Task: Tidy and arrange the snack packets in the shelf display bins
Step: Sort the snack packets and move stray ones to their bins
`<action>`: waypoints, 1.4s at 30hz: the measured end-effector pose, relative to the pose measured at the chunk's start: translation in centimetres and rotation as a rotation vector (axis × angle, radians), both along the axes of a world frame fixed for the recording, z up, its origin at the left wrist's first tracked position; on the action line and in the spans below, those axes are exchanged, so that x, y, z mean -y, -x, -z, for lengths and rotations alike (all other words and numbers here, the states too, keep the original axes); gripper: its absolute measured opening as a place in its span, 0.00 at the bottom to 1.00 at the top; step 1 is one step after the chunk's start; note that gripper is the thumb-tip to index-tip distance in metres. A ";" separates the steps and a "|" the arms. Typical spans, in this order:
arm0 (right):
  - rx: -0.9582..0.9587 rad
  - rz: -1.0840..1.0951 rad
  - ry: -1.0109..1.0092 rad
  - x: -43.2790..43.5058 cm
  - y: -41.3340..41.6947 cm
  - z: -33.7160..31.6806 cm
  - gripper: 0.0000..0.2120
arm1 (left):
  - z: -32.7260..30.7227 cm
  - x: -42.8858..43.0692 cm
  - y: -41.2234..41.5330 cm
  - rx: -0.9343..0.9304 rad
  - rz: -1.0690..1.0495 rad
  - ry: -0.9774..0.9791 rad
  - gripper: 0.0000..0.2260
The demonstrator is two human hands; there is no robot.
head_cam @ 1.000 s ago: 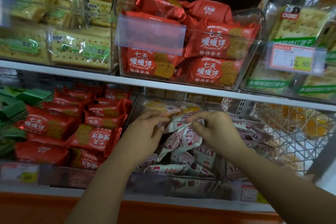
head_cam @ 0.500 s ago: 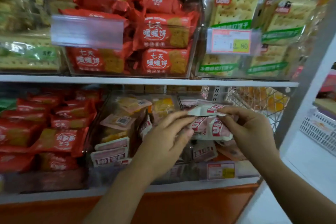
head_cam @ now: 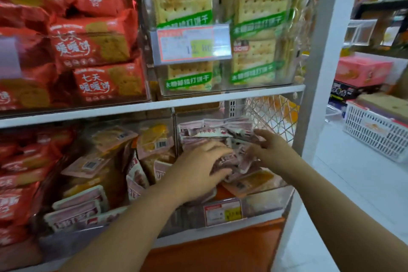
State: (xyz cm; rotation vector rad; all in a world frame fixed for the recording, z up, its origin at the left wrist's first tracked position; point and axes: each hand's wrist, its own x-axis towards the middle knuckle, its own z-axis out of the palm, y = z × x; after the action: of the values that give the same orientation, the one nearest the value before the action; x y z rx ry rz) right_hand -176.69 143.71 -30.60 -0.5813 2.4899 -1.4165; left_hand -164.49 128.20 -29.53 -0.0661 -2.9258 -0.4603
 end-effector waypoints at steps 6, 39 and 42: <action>-0.196 -0.108 -0.142 -4.1 -1.0 -1.9 0.18 | 0.2 -1.1 2.6 0.087 0.071 0.212 0.31; -0.694 -0.335 -0.664 -1.5 -0.1 0.7 0.13 | -0.3 1.3 2.9 0.069 0.041 0.204 0.12; -0.797 -0.240 -0.570 -1.7 -0.7 0.0 0.15 | -0.2 1.4 2.3 0.059 0.019 0.141 0.13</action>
State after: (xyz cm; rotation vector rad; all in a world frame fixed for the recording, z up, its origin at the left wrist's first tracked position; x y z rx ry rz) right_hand -176.01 145.41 -30.61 -1.4446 3.0345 -0.3480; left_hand -166.83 126.81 -29.32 -0.1009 -3.0140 -0.2630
